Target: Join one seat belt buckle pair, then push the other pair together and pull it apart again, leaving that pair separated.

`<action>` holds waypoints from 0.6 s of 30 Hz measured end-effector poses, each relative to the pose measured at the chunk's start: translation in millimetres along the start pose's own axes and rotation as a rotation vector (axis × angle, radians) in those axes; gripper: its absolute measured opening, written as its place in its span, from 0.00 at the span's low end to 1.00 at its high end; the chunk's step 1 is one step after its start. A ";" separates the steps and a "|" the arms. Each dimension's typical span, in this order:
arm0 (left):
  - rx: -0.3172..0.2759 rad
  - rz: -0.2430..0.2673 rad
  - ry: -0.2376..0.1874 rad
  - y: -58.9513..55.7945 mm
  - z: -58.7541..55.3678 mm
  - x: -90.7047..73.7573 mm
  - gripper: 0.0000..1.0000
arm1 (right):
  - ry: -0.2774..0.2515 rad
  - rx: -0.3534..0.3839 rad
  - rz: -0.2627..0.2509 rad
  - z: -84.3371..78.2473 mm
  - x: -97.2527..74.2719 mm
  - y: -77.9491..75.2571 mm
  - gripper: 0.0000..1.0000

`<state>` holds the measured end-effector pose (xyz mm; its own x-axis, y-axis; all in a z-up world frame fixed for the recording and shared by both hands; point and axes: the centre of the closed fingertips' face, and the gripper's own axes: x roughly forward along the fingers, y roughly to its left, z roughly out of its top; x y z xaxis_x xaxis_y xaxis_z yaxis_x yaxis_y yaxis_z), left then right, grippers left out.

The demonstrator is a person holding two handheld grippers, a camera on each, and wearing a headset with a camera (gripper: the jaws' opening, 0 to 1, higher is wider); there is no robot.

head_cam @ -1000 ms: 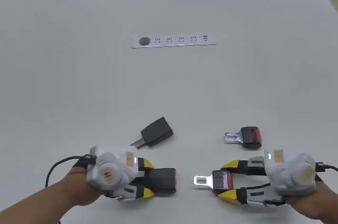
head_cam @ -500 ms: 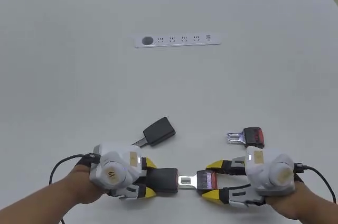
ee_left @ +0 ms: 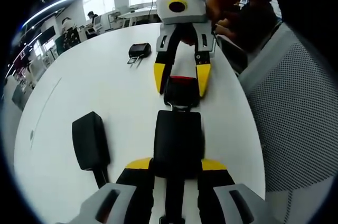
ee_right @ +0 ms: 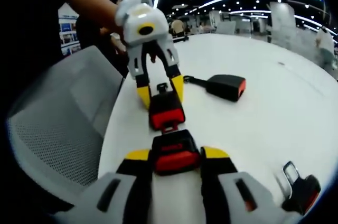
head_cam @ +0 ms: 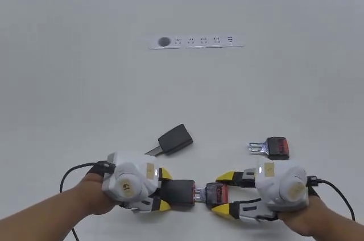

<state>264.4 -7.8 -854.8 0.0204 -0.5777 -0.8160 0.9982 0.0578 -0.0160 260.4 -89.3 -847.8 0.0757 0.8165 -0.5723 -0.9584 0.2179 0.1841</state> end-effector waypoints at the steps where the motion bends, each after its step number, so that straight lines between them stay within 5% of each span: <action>1: -0.002 0.000 0.000 -0.1 0.2 -0.1 0.32 | 0.003 -0.002 -0.001 -0.1 0.5 -0.1 0.35; 18: 0.041 -0.017 0.023 -3.7 -2.6 1.4 0.32 | 0.041 -0.004 0.008 8.1 20.3 4.6 0.34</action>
<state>260.6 -6.6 -857.4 0.0025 -0.5596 -0.8288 0.9999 0.0147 -0.0069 259.8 -67.4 -852.1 0.0565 0.7955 -0.6033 -0.9601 0.2091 0.1858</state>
